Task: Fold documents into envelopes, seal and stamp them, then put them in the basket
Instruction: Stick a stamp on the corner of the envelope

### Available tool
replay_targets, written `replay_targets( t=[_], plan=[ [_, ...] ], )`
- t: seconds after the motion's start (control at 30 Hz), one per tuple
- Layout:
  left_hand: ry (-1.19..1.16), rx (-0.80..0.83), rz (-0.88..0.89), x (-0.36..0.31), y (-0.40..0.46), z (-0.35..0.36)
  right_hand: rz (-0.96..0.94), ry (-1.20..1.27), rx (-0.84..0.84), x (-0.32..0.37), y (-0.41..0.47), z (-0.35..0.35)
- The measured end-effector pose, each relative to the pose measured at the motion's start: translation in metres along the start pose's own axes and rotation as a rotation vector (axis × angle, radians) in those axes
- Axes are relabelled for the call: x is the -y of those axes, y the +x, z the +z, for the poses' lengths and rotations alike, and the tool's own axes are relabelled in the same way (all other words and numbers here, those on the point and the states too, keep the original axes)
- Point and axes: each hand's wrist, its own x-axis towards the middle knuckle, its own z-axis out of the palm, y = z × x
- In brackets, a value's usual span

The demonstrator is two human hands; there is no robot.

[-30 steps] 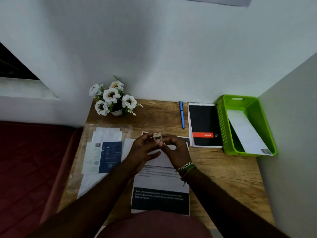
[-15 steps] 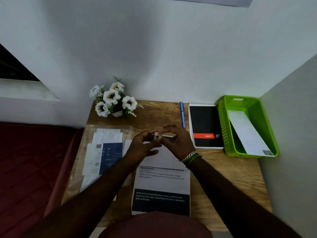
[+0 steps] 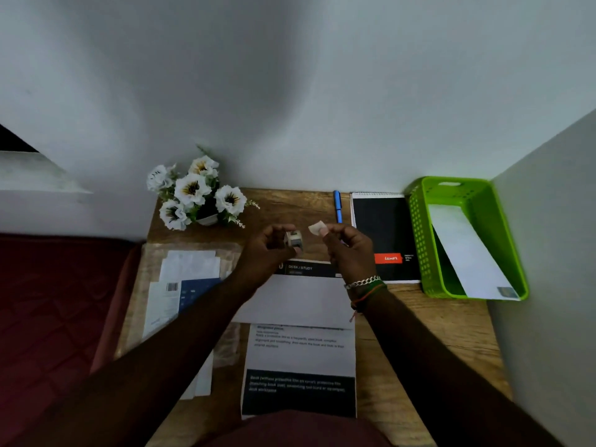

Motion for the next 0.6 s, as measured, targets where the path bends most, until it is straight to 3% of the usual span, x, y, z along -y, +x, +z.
replay_targets(
  t=[0.17, 0.3, 0.4, 0.5, 0.6],
  plan=[
    [0.227, -0.172, 0.159, 0.008, 0.048, 0.005, 0.042, 0.008, -0.026, -0.007, 0.0, -0.016],
    [0.793, -0.249, 0.337, 0.013, 0.079, 0.001, 0.089, 0.015, -0.026, -0.015, -0.002, -0.023],
    [1.035, -0.18, 0.29, 0.009, 0.091, 0.005, 0.115, -0.019, -0.032, -0.02, -0.002, -0.027],
    [1.145, -0.134, 0.243, 0.008, 0.095, 0.008, 0.113, -0.024, -0.037, -0.02, -0.004, -0.027],
    [1.087, -0.129, 0.262, 0.004, 0.086, 0.007, 0.13, 0.027, -0.018, -0.015, -0.007, -0.027]
  ],
)
